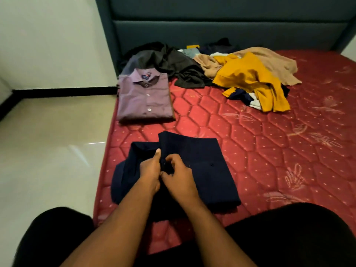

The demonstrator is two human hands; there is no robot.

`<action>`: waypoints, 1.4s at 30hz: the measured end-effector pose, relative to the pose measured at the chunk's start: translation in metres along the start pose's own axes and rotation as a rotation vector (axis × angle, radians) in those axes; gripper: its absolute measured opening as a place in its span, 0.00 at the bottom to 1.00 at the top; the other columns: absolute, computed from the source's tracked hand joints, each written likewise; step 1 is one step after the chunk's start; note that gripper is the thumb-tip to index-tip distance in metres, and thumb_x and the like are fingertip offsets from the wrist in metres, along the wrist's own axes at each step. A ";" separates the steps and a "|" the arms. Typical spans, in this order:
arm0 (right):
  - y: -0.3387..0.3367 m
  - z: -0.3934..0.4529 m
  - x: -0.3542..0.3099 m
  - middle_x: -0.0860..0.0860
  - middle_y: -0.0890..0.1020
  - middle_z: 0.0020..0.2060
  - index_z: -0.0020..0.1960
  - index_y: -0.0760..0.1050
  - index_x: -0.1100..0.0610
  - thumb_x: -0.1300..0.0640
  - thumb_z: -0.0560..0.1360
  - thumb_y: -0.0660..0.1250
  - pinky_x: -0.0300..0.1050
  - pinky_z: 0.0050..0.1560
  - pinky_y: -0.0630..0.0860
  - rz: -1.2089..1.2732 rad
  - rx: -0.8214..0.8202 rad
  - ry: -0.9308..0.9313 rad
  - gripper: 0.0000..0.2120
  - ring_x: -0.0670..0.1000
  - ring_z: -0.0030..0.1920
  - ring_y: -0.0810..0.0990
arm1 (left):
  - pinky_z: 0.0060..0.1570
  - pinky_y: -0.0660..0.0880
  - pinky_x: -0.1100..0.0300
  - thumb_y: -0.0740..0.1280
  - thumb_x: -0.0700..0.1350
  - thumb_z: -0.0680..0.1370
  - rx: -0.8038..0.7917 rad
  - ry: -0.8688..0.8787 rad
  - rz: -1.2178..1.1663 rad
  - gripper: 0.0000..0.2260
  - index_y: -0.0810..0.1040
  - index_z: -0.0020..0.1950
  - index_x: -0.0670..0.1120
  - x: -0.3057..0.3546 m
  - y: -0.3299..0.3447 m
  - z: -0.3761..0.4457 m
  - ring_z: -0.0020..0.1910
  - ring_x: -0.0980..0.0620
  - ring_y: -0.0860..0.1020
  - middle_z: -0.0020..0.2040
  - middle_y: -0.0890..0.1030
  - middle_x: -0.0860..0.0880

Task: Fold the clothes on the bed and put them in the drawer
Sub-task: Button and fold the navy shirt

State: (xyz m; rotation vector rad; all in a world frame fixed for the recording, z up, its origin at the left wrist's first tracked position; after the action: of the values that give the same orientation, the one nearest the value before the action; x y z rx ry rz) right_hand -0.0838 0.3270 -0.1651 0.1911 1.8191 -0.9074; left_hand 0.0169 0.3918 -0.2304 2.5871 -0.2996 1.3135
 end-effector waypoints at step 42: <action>-0.022 0.114 0.070 0.42 0.49 0.78 0.78 0.49 0.40 0.32 0.78 0.48 0.63 0.73 0.40 -0.855 -0.184 -0.065 0.31 0.47 0.78 0.44 | 0.76 0.42 0.45 0.44 0.66 0.78 0.068 0.627 1.565 0.36 0.44 0.80 0.45 0.007 -0.021 0.015 0.79 0.45 0.45 0.81 0.45 0.45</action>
State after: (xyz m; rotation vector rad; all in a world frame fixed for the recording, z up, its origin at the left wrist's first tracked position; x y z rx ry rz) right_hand -0.0429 0.2176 -0.2335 -0.7796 1.9146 -1.2813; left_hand 0.0383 0.4072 -0.2351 1.4646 -2.3561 2.3147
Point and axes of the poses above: each hand's wrist, its own z-axis towards the middle knuckle, its own y-axis out of the palm, x = y × z, the point moved 9 cm from there along z, towards the middle knuckle
